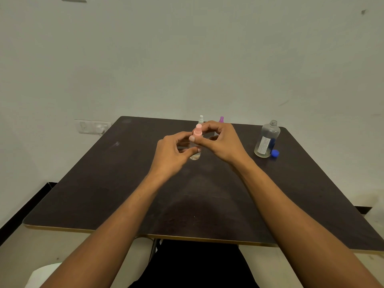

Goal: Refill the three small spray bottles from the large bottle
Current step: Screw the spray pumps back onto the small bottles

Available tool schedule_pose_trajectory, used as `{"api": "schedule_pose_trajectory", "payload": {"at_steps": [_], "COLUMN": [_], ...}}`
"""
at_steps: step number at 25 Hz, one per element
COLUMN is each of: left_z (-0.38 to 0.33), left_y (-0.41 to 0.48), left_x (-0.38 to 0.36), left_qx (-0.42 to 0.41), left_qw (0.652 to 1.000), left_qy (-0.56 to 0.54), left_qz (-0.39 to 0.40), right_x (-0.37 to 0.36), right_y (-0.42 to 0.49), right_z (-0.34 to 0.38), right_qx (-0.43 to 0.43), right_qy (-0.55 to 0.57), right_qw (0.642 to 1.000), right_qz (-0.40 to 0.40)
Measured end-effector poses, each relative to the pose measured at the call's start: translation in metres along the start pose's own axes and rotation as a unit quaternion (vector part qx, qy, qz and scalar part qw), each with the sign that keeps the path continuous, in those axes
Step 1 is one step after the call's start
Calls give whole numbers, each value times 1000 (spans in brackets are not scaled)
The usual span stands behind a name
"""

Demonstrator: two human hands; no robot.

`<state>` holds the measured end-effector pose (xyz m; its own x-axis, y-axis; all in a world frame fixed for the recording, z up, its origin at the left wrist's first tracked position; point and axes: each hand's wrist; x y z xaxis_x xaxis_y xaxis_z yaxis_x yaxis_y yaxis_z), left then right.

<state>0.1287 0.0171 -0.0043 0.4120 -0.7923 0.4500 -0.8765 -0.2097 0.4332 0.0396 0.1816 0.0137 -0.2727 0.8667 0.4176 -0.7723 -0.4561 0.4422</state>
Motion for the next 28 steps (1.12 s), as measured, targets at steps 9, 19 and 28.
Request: {"api": "schedule_pose_trajectory", "payload": {"at_steps": [9, 19, 28], "left_z": [26, 77, 133], "left_y": [5, 81, 164], "left_x": [12, 15, -17], "left_qx": [27, 48, 89], "left_qw": [999, 998, 996], "left_qy": [-9, 6, 20], "left_qz": [-29, -29, -24], "right_x": [-30, -47, -69], "right_y": [7, 88, 164], "right_z": [-1, -23, -83], "right_qx": [-1, -23, -69], "right_qy": [-2, -67, -164], "right_qw": [1000, 997, 984], "right_qz": [-19, -5, -19]}}
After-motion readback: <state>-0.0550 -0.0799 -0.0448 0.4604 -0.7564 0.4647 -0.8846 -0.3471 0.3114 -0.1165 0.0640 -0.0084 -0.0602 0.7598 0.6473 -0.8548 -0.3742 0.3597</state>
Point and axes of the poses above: each hand's wrist, its own y-axis towards the middle knuckle, its own x-axis out of the back of the hand, z = x × y, and after that the axes turned 1 degree about -x, right-handed
